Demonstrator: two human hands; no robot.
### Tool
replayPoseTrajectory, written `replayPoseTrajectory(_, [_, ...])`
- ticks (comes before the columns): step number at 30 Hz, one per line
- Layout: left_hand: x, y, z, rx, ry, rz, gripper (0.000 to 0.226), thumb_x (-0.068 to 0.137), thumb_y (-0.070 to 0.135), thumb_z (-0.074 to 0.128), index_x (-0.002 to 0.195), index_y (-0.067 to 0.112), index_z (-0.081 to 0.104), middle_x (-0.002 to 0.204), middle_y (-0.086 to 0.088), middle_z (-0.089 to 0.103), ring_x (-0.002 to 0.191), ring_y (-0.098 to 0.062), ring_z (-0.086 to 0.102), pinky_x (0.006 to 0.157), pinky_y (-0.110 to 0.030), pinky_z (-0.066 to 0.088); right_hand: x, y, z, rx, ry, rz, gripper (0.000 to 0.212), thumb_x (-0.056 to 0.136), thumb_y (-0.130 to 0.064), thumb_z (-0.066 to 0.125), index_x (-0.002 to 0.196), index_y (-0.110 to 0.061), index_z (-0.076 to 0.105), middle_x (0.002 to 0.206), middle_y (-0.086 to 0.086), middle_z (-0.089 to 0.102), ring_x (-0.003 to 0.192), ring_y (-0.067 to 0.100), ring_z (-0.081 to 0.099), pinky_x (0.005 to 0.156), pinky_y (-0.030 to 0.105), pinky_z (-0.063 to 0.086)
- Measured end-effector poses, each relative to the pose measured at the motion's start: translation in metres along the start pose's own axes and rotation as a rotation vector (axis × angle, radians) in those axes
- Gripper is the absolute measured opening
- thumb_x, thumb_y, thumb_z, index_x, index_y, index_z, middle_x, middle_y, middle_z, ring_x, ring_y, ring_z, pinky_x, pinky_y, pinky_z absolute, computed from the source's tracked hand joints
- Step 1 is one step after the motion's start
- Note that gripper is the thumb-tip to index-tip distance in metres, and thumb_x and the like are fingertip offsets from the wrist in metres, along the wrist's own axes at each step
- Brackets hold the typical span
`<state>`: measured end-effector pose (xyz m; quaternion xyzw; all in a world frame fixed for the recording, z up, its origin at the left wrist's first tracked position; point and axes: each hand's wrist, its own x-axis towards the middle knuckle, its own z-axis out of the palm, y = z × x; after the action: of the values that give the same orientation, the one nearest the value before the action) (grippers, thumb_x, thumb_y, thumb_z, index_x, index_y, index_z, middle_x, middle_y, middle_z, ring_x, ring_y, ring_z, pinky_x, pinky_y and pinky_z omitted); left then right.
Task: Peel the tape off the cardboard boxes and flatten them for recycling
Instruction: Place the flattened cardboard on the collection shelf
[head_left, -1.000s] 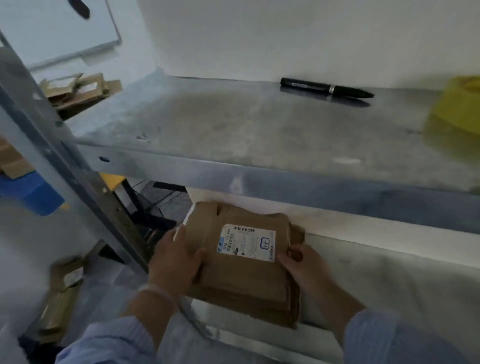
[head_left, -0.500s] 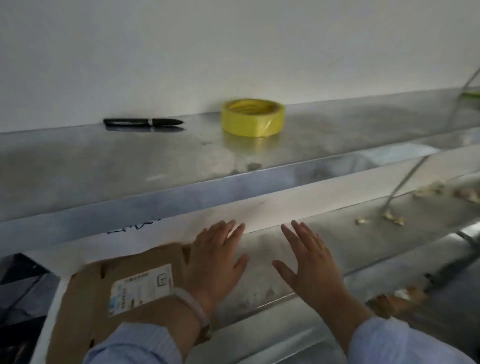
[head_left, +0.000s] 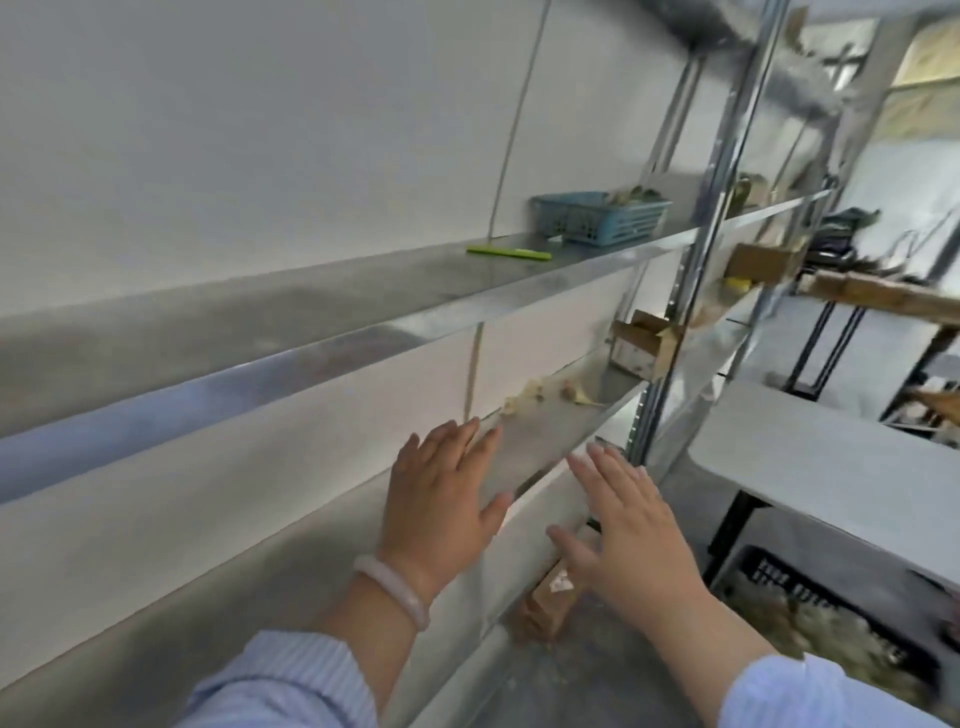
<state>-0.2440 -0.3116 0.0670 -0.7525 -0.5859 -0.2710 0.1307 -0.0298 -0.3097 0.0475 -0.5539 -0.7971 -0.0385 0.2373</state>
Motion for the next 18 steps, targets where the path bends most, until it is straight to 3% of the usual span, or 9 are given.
replayPoseTrajectory(9, [0.117,0.101,0.101,-0.115,-0.025,0.164,0.056,0.081,0.052,0.051,0.128,0.021,0.055,0.126,-0.001,0.058,0.117,-0.025,0.054,0.098,-0.047,0.044,0.022,0.157,-0.030,-0.051,0.022,0.223,0.077,0.087,-0.068,0.037,0.151,-0.039,0.006,0.160,-0.014,0.003,0.143,0.000,-0.008,0.118,0.028,-0.005])
replayPoseTrajectory(12, [0.151,0.115,0.133,-0.139,-0.054,0.176,0.059,0.084,0.055,0.045,0.133,0.024,0.050,0.131,0.000,0.056,0.121,-0.023,0.051,0.100,-0.045,0.043,0.039,0.191,-0.013,-0.032,-0.004,0.263,0.078,0.086,-0.071,0.034,0.151,-0.040,0.003,0.160,-0.015,-0.001,0.139,-0.005,-0.014,0.116,0.027,-0.007])
replayPoseTrajectory(18, [0.227,0.106,0.212,-0.131,-0.151,0.182,0.063,0.089,0.062,0.026,0.143,0.030,0.036,0.146,0.005,0.041,0.136,-0.017,0.035,0.110,-0.043,0.032,0.109,0.257,0.026,0.003,-0.022,0.347,0.081,0.084,-0.072,0.037,0.151,-0.041,0.002,0.160,-0.015,0.001,0.146,0.005,-0.003,0.118,0.029,0.000])
